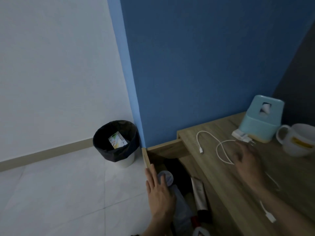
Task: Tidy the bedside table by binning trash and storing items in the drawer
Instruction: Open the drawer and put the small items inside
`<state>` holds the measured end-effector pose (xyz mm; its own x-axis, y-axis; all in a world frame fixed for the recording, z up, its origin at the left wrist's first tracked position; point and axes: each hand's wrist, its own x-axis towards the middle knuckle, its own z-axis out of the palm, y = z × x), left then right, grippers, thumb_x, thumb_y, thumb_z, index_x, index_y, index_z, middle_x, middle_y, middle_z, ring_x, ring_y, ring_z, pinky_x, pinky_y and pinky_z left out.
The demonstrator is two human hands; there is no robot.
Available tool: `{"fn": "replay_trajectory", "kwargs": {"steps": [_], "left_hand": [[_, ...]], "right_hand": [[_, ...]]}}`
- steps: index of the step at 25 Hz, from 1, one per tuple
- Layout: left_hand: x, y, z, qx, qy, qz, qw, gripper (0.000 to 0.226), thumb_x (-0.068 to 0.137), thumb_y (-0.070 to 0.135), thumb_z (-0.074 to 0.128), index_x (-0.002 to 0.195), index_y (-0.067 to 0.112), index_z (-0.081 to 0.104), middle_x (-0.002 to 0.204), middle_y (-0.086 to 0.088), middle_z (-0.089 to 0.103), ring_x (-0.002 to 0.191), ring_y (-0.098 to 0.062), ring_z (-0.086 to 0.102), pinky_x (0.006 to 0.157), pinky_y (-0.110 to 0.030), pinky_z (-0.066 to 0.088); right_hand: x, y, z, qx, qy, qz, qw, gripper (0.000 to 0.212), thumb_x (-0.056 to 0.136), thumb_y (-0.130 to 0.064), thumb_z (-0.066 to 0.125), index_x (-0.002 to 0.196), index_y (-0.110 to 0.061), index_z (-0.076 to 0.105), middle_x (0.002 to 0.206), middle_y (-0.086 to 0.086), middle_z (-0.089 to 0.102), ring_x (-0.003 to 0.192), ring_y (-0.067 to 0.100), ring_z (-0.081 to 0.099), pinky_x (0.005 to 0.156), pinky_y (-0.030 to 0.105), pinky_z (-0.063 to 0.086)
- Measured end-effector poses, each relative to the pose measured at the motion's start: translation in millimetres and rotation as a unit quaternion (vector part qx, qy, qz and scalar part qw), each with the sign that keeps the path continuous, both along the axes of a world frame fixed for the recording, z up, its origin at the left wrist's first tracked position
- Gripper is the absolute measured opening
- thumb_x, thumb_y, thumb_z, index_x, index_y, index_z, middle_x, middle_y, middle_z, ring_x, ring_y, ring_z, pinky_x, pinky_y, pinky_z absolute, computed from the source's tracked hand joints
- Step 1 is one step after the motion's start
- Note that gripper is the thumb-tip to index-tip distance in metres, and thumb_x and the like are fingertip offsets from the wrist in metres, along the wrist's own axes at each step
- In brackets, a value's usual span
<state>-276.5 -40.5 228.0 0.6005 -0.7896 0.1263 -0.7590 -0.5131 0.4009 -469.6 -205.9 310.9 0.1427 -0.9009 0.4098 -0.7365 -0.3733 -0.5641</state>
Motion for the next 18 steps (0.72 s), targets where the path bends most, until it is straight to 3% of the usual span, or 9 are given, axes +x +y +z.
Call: {"fn": "replay_trajectory", "kwargs": {"steps": [2, 5, 7, 9, 11, 15, 18], "left_hand": [[-0.7, -5.6, -11.0, -0.013, -0.053, 0.016, 0.998, 0.058, 0.07, 0.027, 0.069, 0.126, 0.018, 0.056, 0.157, -0.011, 0.007, 0.144, -0.029, -0.007, 0.113, -0.039, 0.02], [0.0, -10.4, -21.5, 0.01, -0.059, 0.021, 0.998, 0.069, 0.055, 0.03, 0.08, 0.12, 0.015, 0.062, 0.152, -0.015, 0.03, 0.143, -0.034, 0.006, 0.102, -0.039, 0.021], [-2.5, -11.5, -24.3, -0.001, -0.063, 0.027, 0.998, 0.069, 0.061, 0.027, 0.075, 0.126, 0.016, 0.057, 0.155, -0.013, 0.022, 0.143, -0.034, 0.003, 0.108, -0.037, 0.017], [-6.3, -11.5, -23.7, -0.013, -0.068, 0.031, 0.997, 0.063, 0.072, 0.024, 0.062, 0.133, 0.017, 0.049, 0.158, -0.011, 0.006, 0.143, -0.027, -0.013, 0.116, -0.039, 0.013], [-8.2, -12.0, -22.5, -0.015, -0.054, 0.031, 0.998, 0.062, 0.076, 0.024, 0.056, 0.137, 0.016, 0.046, 0.158, -0.011, -0.001, 0.141, -0.022, -0.021, 0.113, -0.043, 0.014], [-6.6, -11.2, -22.3, -0.008, -0.069, 0.03, 0.997, 0.064, 0.071, 0.028, 0.065, 0.132, 0.017, 0.052, 0.158, -0.005, 0.003, 0.143, -0.026, -0.013, 0.109, -0.046, 0.021], [-5.6, -9.3, -25.0, 0.004, -0.073, 0.025, 0.997, 0.069, 0.064, 0.008, 0.07, 0.131, 0.018, 0.054, 0.158, -0.004, -0.003, 0.143, -0.027, -0.014, 0.109, -0.046, 0.02]], "right_hand": [[-4.6, -25.4, -5.0, -0.006, 0.013, -0.015, 1.0, 0.038, 0.074, 0.011, 0.057, 0.112, 0.012, 0.058, 0.111, 0.036, 0.059, 0.105, 0.05, 0.055, 0.092, 0.051, 0.043], [-6.3, -61.0, -18.8, 0.008, 0.059, -0.035, 0.998, 0.038, 0.07, 0.016, 0.058, 0.109, 0.015, 0.058, 0.107, 0.04, 0.059, 0.099, 0.053, 0.055, 0.089, 0.054, 0.045], [-5.8, -79.6, -32.2, 0.026, 0.111, -0.043, 0.993, 0.038, 0.073, 0.012, 0.06, 0.111, 0.016, 0.056, 0.109, 0.042, 0.057, 0.1, 0.056, 0.054, 0.089, 0.058, 0.045], [-8.0, -90.7, -38.5, 0.039, 0.147, -0.049, 0.987, 0.039, 0.079, 0.005, 0.058, 0.115, 0.016, 0.053, 0.117, 0.043, 0.052, 0.106, 0.057, 0.05, 0.093, 0.059, 0.041], [-10.0, -95.6, -35.7, 0.049, 0.164, -0.06, 0.983, 0.035, 0.084, -0.002, 0.056, 0.115, 0.013, 0.054, 0.117, 0.042, 0.051, 0.107, 0.055, 0.049, 0.093, 0.056, 0.039], [-7.6, -93.5, -22.0, 0.073, 0.156, -0.088, 0.981, 0.022, 0.082, -0.012, 0.062, 0.099, -0.001, 0.056, 0.102, 0.036, 0.059, 0.097, 0.051, 0.053, 0.084, 0.053, 0.046], [-9.0, -89.6, -12.9, 0.125, 0.114, -0.087, 0.982, 0.028, 0.073, -0.011, 0.071, 0.095, -0.003, 0.055, 0.101, 0.033, 0.061, 0.096, 0.048, 0.056, 0.082, 0.048, 0.045]]}}
